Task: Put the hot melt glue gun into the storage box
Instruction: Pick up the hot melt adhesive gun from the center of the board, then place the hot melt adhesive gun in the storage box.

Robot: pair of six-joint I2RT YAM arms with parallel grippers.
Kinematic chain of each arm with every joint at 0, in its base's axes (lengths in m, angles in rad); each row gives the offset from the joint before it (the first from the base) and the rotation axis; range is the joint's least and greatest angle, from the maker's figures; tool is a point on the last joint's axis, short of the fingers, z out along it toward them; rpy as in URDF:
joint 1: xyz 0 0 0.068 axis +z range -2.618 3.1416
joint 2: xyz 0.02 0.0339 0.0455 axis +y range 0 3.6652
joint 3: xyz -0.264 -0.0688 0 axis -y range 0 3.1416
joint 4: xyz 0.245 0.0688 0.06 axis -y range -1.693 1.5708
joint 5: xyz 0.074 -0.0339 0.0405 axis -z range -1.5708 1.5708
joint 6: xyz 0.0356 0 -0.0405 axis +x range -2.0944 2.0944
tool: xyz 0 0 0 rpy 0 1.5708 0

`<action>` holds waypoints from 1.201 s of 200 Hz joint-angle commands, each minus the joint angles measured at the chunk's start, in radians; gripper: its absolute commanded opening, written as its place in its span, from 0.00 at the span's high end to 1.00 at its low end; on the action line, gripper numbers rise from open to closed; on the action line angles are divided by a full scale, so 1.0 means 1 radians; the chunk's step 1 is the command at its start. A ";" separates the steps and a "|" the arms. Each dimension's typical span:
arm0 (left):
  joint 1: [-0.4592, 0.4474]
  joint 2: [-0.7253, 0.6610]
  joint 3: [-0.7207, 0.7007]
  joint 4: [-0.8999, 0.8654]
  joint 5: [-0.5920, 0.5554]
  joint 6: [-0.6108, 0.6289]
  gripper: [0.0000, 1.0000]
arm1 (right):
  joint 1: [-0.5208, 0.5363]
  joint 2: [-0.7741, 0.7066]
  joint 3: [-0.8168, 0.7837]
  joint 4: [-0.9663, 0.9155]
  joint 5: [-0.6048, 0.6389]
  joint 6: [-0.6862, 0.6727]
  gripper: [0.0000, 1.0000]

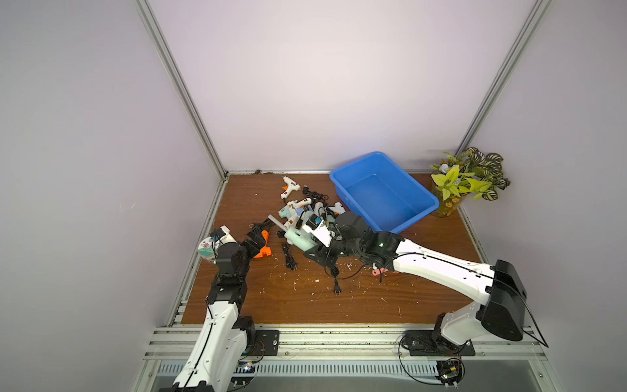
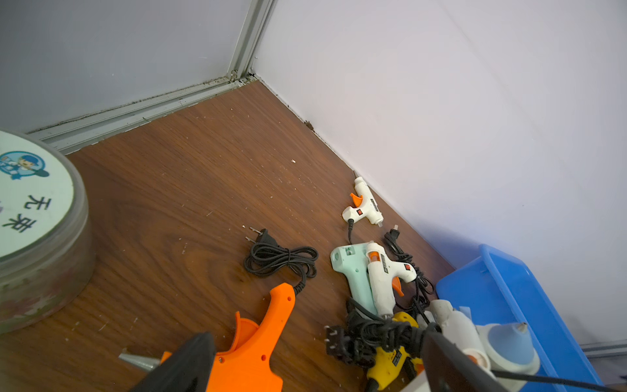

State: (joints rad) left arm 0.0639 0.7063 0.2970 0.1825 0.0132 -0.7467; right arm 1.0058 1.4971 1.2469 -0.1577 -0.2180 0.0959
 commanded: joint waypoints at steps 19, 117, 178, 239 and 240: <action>0.011 0.010 0.025 0.056 0.052 0.023 0.00 | -0.046 -0.102 0.096 0.245 -0.086 0.035 1.00; 0.009 0.043 0.039 0.103 0.159 0.033 0.00 | -0.138 -0.154 0.167 0.337 -0.193 0.126 1.00; 0.009 0.028 0.031 0.099 0.148 0.027 0.00 | -0.216 -0.134 0.320 0.089 0.227 -0.031 1.00; 0.010 0.037 0.033 0.093 0.143 0.027 0.00 | -0.400 -0.030 0.420 -0.086 0.430 -0.052 1.00; 0.009 0.037 0.033 0.092 0.143 0.027 0.00 | -0.404 -0.029 0.419 -0.088 0.431 -0.052 1.00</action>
State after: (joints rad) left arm 0.0643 0.7433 0.3107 0.2657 0.1551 -0.7296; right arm 0.6651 1.4380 1.6272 -0.2310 0.0902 0.0761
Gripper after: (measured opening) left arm 0.998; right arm 0.491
